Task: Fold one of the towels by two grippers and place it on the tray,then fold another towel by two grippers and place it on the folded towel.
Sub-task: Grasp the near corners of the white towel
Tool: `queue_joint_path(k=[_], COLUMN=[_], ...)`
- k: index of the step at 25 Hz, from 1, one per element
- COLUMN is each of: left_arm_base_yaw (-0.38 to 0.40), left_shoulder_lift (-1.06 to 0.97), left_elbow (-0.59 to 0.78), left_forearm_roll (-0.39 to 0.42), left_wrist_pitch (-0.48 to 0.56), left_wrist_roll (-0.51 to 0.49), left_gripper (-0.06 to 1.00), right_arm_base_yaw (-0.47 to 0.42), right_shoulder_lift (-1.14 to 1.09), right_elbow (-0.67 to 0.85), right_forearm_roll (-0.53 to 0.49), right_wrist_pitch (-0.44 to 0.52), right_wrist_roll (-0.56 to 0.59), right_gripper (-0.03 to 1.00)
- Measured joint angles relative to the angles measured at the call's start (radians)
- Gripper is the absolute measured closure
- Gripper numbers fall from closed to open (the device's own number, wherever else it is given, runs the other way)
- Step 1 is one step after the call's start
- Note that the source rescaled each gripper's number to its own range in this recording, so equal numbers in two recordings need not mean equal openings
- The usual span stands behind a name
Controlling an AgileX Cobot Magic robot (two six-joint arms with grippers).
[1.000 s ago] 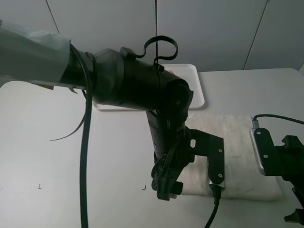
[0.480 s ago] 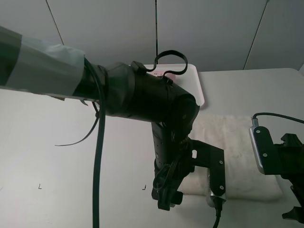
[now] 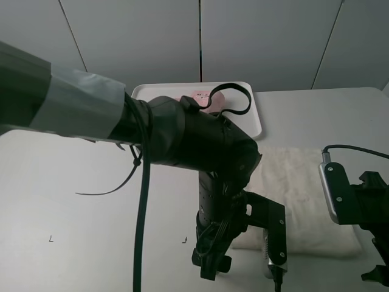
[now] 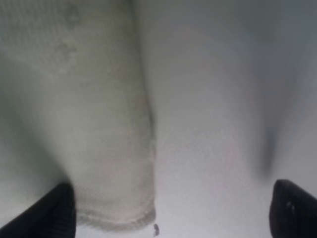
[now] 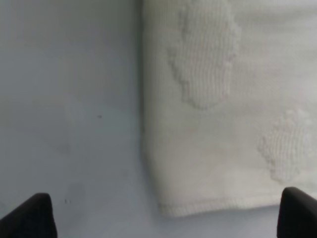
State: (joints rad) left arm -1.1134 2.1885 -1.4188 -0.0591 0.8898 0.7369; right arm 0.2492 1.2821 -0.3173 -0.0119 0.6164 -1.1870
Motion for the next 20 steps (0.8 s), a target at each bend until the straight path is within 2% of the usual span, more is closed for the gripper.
queue_joint_path(k=[5, 20], left_arm_base_yaw=[0.0, 0.0], left_shoulder_lift=[0.0, 0.003], left_elbow=[0.0, 0.0], left_forearm_roll=[0.0, 0.0], left_wrist_pitch=[0.0, 0.0], left_wrist_roll=[0.0, -0.021], left_gripper=[-0.06, -0.06], right_arm_base_yaw=[0.0, 0.0], right_shoulder_lift=[0.007, 0.193], right_elbow=[0.0, 0.0], right_forearm_roll=[0.004, -0.025], right_wrist_pitch=[-0.045, -0.091], right_wrist_roll=[-0.002, -0.035], right_gripper=[0.0, 0.0])
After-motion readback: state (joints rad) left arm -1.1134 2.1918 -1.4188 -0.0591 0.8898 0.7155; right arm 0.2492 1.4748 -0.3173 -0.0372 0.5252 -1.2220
